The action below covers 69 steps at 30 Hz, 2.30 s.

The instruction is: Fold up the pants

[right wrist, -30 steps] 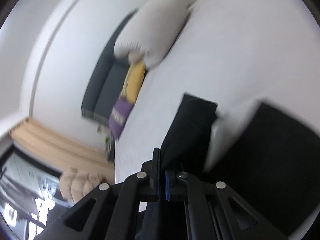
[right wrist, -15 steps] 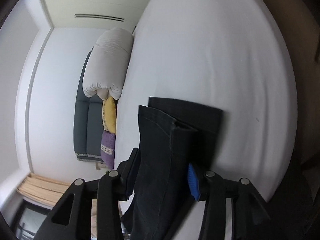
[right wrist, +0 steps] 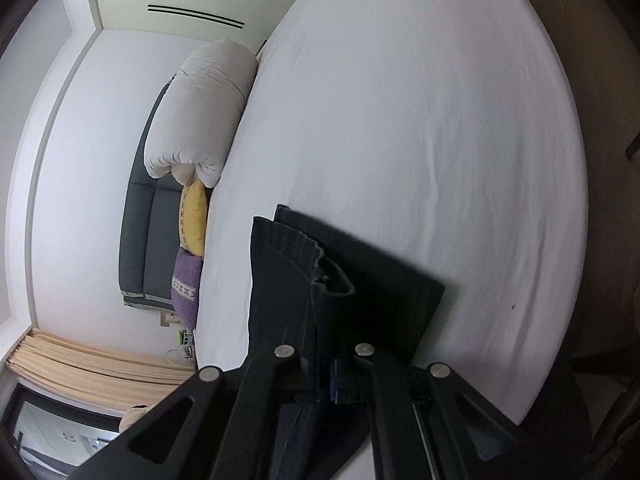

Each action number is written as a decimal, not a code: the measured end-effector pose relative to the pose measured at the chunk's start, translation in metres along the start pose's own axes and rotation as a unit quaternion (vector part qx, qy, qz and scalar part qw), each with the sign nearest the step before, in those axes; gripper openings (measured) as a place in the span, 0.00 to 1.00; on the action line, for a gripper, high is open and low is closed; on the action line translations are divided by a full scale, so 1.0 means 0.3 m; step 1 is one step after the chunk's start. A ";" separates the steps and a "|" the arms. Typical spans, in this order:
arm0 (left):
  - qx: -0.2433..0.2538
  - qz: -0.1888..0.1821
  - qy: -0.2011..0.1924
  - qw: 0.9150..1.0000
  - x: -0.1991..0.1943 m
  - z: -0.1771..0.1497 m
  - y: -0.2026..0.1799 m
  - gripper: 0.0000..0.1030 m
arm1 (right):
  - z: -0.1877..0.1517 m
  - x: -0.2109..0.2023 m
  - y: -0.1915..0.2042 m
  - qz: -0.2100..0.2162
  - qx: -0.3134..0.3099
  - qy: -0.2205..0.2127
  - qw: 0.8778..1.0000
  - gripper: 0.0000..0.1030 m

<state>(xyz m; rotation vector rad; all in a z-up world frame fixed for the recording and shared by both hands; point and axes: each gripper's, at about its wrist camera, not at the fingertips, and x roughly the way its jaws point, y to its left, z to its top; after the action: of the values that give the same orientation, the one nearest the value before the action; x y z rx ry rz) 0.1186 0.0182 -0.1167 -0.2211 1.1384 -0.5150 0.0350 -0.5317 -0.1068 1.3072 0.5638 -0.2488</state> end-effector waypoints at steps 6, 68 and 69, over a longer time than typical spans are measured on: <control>-0.006 -0.013 -0.004 1.000 -0.003 0.002 0.018 0.21 | -0.007 -0.017 -0.033 -0.006 0.004 -0.007 1.000 0.03; -0.031 -0.066 -0.053 0.996 -0.115 -0.111 0.157 0.21 | -1.012 0.289 0.273 0.086 -0.070 0.425 0.898 0.47; -0.031 -0.066 -0.052 0.996 -0.115 -0.111 0.158 0.21 | -1.004 0.289 0.262 0.085 -0.068 0.425 0.898 0.47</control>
<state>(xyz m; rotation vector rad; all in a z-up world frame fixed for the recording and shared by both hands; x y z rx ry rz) 0.0905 0.0792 -0.1226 -0.3742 1.0424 -0.5788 0.0701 -0.2114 -0.1317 1.2825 1.1695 0.5390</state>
